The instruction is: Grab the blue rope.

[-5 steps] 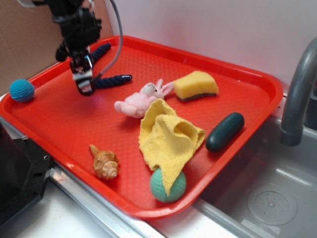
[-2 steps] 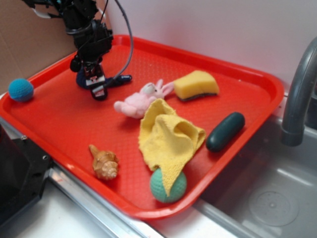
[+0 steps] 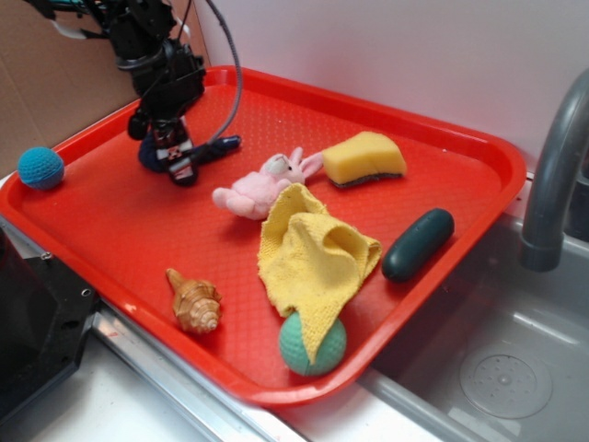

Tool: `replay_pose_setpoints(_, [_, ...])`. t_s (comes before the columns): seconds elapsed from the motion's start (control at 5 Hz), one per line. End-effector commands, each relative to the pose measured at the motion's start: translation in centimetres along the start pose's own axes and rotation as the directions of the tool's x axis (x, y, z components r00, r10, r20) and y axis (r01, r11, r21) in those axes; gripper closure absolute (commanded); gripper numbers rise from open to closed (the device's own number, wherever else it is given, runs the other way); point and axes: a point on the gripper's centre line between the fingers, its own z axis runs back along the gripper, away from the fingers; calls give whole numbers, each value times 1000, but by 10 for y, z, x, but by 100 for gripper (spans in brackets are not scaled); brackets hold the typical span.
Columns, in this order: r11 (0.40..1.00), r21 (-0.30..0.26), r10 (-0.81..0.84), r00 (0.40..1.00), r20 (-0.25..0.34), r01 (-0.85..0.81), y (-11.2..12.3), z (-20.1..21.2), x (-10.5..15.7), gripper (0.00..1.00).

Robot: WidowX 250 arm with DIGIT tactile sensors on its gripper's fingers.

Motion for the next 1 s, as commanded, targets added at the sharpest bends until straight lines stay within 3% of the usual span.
replay_pose_setpoints(0.0, [986,66,146,983,108,-154,-37,83,11,100])
replay_pose_setpoints(0.2, [937,102,326,941,90,-335,-59,131,19,100])
replay_pose_setpoints(0.4, [875,57,479,877,48,-481,-62,175,31,100])
replay_pose_setpoints(0.8, [808,11,578,798,170,-589,-58,216,26,100])
